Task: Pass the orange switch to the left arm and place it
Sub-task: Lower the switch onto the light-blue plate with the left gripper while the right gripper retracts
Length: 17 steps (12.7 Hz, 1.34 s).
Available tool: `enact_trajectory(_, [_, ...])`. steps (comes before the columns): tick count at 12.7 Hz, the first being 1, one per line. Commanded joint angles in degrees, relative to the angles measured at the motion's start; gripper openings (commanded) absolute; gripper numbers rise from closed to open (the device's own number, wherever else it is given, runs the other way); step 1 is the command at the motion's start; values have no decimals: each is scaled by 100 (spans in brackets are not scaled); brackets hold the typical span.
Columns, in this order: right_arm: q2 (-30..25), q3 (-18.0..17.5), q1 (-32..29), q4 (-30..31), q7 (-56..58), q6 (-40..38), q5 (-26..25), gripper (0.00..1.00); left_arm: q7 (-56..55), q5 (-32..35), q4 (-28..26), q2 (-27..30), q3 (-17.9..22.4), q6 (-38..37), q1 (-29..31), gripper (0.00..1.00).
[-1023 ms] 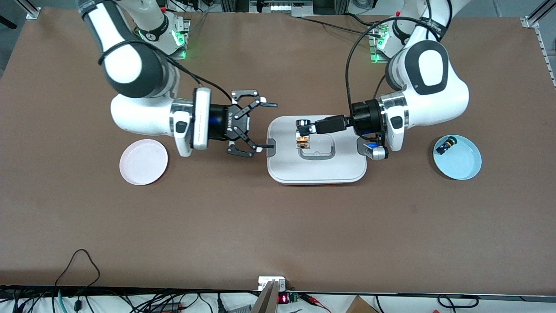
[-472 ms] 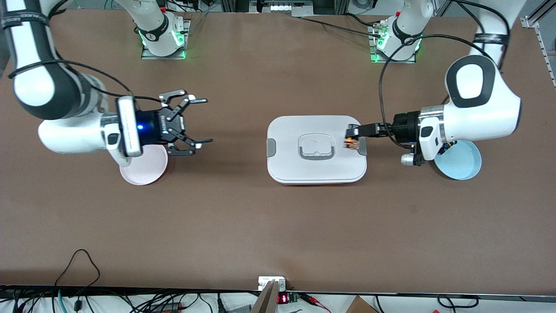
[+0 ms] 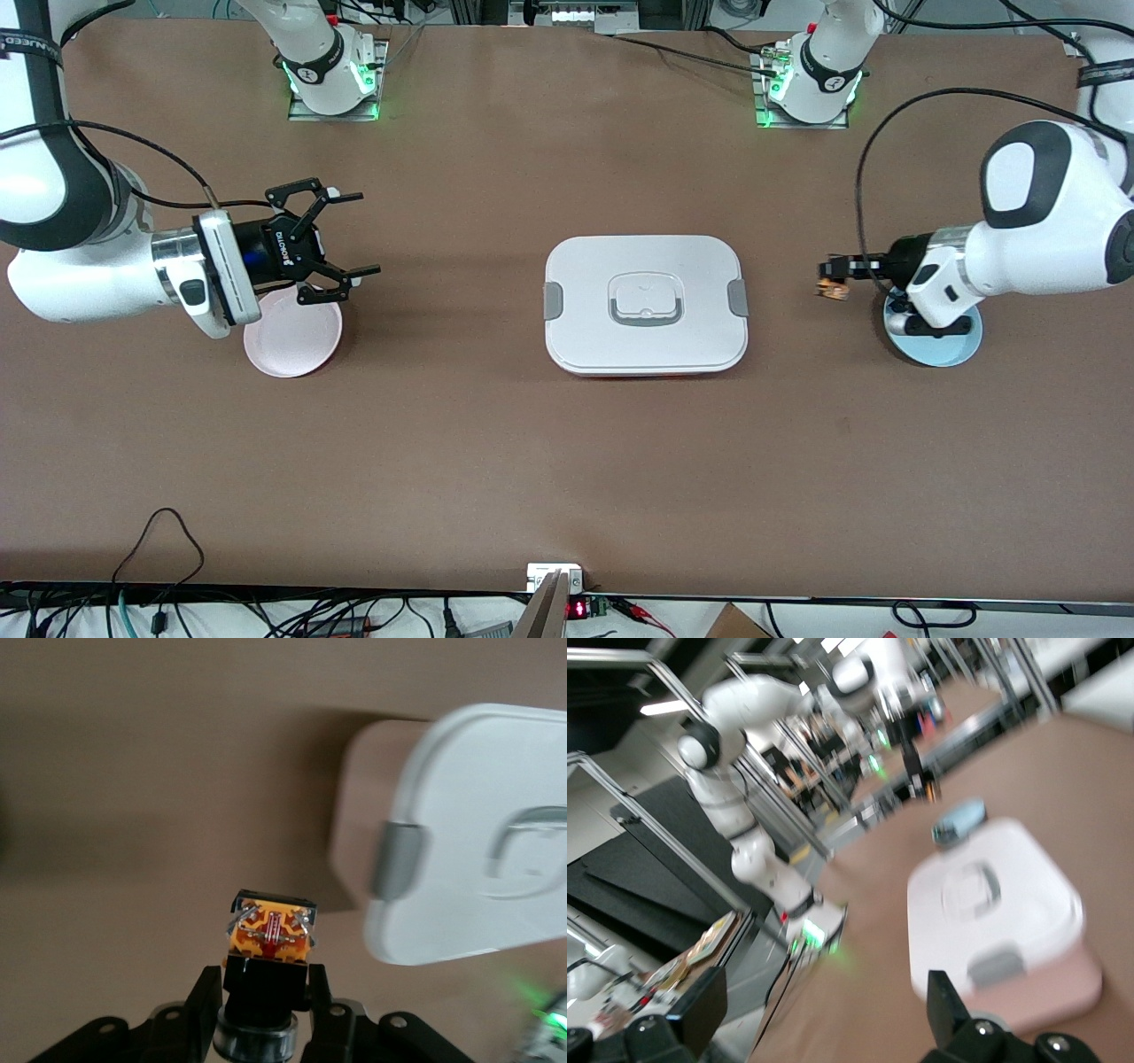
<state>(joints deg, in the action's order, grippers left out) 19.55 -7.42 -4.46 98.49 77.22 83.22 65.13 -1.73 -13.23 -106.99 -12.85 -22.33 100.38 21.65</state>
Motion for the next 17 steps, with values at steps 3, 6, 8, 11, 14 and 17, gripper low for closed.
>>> enact_trajectory(3, [-162, -14, -64, 39, -2389, 185, -1561, 100, -73, 1769, -121, -208, 281, 42, 357, 0])
enact_trajectory(6, [-259, -14, -99, -276, -3894, 151, -2992, 100, -55, 2718, -112, -744, 352, 691, 900, 0])
enact_trajectory(8, [-259, -14, -81, -418, -5036, 169, -3873, 100, 24, 3273, -86, -1253, 343, 1254, 1296, 0])
enact_trajectory(11, [-259, -14, -81, -558, -6531, 212, -4804, 100, 24, 3354, -68, -1729, 343, 1580, 1491, 0])
enact_trajectory(14, [-259, -31, 67, -865, -7745, 274, -6191, 100, 24, 3354, -68, -1940, 326, 1625, 1579, 0])
enact_trajectory(17, [-408, -32, 147, -1357, -7864, 221, -7090, 100, 24, 3354, -59, -2073, 334, 1827, 1588, 3])
